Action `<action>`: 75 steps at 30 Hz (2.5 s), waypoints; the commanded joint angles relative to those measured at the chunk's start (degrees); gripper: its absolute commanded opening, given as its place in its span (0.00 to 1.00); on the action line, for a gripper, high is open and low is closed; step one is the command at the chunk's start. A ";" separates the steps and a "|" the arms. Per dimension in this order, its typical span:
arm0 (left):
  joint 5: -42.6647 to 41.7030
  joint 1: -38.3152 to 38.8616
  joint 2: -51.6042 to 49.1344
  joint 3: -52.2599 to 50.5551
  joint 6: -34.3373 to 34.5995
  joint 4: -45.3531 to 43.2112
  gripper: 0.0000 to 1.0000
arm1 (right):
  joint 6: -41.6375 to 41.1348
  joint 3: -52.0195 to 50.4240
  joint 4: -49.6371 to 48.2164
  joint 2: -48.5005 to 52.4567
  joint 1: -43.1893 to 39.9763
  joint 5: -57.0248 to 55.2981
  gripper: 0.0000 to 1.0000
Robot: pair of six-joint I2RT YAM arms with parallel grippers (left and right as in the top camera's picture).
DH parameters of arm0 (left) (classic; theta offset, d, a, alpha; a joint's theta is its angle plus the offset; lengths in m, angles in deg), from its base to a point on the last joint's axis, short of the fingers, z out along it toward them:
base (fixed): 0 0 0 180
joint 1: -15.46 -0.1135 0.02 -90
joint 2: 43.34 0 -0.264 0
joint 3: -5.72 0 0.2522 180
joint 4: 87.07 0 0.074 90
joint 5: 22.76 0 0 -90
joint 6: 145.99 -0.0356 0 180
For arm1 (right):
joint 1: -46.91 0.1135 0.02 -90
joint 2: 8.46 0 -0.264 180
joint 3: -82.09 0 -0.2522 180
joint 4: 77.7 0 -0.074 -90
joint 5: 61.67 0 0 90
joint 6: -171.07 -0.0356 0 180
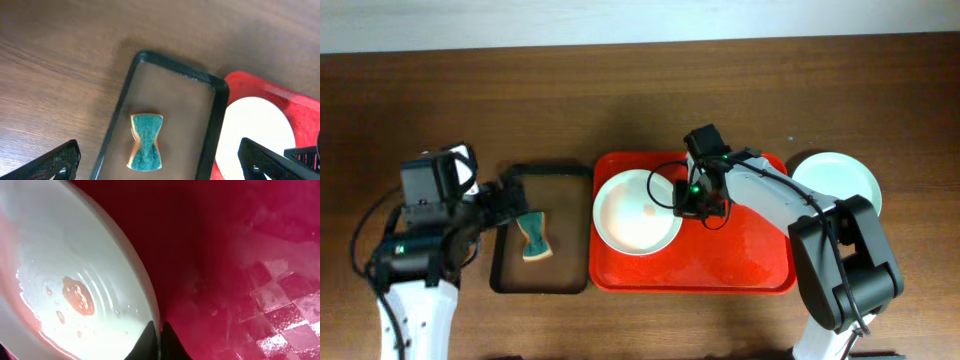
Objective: Clean dirty plates on tray and stack at the side
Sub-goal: 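Carry the sponge back to the black tray with left gripper, then lift the white plate off the red tray with right gripper, then carry the white plate right and lower it onto the plate stack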
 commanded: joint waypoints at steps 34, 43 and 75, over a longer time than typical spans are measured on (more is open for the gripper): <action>2.16 -0.13 1.49 0.76 0.55 0.09 0.99 | -0.39 20.57 -3.13 -6.78 29.38 -45.86 0.04; 2.16 -0.13 1.49 0.76 0.55 0.09 0.99 | 6.82 25.68 -3.04 -7.23 31.43 -51.04 0.04; 2.16 -0.13 1.49 0.76 0.55 0.09 0.99 | 50.84 25.90 -37.16 -7.63 45.70 -89.83 0.04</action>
